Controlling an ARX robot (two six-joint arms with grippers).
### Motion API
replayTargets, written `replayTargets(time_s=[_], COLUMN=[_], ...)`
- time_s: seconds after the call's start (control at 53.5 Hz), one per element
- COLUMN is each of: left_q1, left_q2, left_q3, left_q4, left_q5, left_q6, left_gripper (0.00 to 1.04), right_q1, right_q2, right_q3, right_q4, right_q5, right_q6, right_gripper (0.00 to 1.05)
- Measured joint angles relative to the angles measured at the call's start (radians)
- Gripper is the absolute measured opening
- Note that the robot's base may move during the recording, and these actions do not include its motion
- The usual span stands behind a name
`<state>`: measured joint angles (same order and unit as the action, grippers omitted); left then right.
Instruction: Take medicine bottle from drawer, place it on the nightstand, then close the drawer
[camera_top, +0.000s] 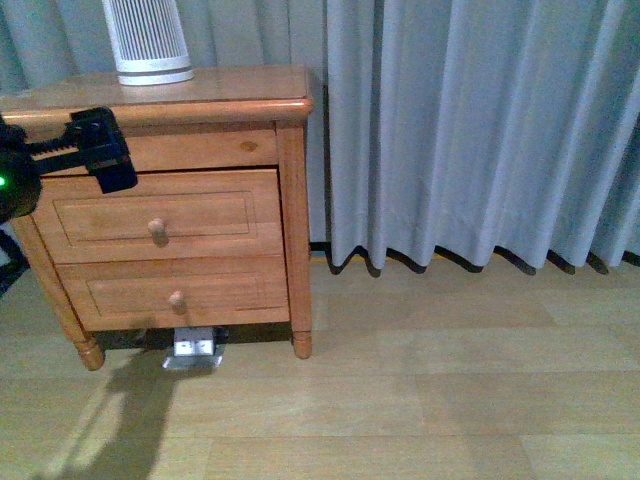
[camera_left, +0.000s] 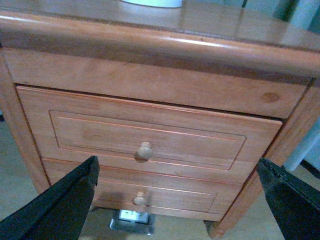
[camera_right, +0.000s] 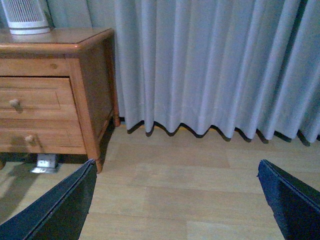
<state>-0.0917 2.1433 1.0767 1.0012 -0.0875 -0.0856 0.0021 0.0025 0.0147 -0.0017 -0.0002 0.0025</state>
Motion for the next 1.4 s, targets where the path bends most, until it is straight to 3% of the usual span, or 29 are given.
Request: replayTargets(time_s=[0.317,0.878,1.401], left_q1=[0.01,0.041,0.055], left_q2=[0.323,0.597,0.705], left_q3=[0.315,0.752,0.956], left_q4=[-0.035,-0.212,-0.323], left_q5=[0.002,0.002,0.013], left_q6=[0.09,0.115,0.156], left_gripper=[0.98,0.98,0.98], right_q1=[0.0,0.0,0.0], right_q2=[0.0,0.0,0.0], right_q3=[0.0,0.0,0.0], right_q4=[0.0,0.0,0.0], right_q5=[0.0,0.0,0.0], right_q6=[0.0,0.0,0.0], right_gripper=[0.98,0.98,0.98])
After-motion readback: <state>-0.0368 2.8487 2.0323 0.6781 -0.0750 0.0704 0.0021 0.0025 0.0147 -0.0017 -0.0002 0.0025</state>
